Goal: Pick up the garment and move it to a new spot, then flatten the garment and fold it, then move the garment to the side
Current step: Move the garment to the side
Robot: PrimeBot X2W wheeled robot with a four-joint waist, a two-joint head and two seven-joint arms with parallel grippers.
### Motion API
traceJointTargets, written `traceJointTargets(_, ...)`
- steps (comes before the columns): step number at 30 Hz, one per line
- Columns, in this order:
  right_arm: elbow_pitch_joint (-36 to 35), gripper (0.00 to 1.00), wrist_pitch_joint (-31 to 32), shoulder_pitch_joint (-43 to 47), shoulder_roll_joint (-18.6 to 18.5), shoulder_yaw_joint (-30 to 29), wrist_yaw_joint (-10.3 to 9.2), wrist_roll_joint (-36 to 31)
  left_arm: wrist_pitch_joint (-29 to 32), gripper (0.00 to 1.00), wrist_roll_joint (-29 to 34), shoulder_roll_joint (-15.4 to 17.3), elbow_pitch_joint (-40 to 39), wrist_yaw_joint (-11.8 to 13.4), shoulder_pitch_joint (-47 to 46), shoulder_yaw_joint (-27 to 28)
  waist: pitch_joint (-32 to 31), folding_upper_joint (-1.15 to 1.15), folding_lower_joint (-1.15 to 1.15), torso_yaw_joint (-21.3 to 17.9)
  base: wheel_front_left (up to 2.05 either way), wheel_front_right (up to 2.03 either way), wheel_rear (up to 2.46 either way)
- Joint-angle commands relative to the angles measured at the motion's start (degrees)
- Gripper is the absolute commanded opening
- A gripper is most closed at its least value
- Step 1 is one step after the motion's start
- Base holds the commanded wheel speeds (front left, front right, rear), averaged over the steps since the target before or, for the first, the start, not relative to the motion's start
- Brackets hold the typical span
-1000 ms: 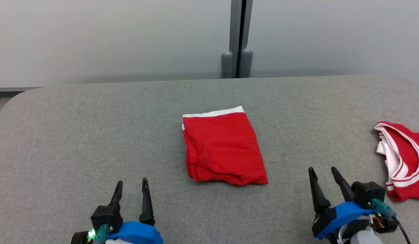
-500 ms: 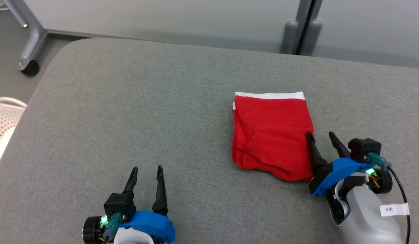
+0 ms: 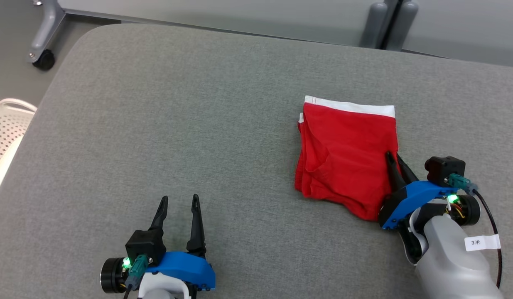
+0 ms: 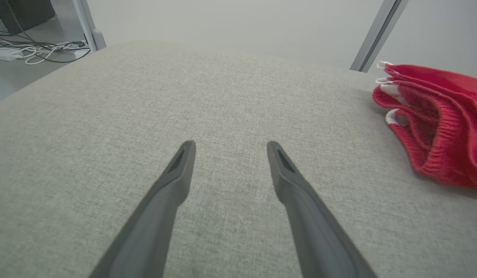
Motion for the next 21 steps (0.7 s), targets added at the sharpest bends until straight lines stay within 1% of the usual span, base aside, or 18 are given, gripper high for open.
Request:
traceJointTargets(1,-1.9,0.00,0.1,1.8,-0.6,0.0,-0.02,0.7,-0.1,1.00,0.4,0.0,-0.1,0.0,-0.6,0.0,-1.0,-0.01,0.00,-1.7,0.00,0.00,0.00)
traceJointTargets(6,-8.0,0.00,0.1,3.7,-0.3,1.5,-0.01,0.7,-0.1,1.00,0.8,-0.1,0.2,-0.7,-0.8,0.4,-3.1,-0.01,0.00,-7.4,0.00,0.00,0.00)
traceJointTargets(9,-10.3,0.00,0.1,4.6,0.1,3.5,-0.01,0.6,-0.1,1.00,0.9,0.0,0.4,-1.1,-1.0,0.7,-4.4,-0.01,0.00,-12.3,0.00,0.00,0.00)
traceJointTargets(15,-13.2,0.00,0.1,5.7,0.5,6.9,-0.01,2.0,-0.1,1.00,1.3,-0.1,0.9,-2.1,-2.1,-0.1,-5.3,-0.01,0.00,-22.5,0.00,0.00,0.00)
traceJointTargets(21,-14.0,0.00,0.1,6.9,0.8,10.1,-0.01,3.5,-0.1,1.00,1.0,0.0,1.2,-2.8,-3.0,-0.5,-5.6,-0.01,0.00,-32.2,0.00,0.00,0.00)
